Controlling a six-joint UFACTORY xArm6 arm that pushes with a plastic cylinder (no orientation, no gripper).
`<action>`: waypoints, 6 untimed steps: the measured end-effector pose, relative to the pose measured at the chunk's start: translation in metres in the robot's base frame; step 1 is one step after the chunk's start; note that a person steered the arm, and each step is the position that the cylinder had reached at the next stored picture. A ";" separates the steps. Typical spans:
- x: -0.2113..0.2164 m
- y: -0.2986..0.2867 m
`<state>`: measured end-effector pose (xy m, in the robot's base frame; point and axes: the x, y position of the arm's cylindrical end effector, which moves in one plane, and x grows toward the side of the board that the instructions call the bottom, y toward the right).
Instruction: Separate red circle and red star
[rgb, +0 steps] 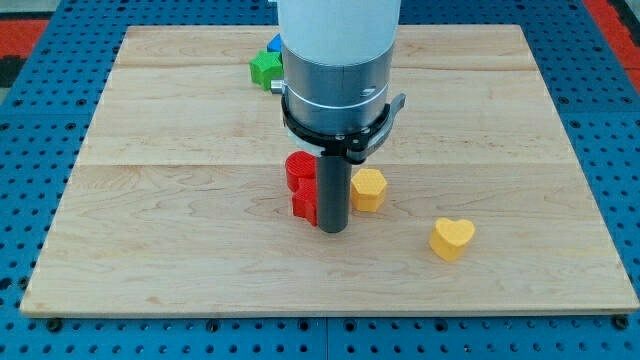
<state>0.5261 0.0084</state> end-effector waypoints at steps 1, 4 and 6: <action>0.000 0.000; -0.036 -0.126; -0.082 -0.077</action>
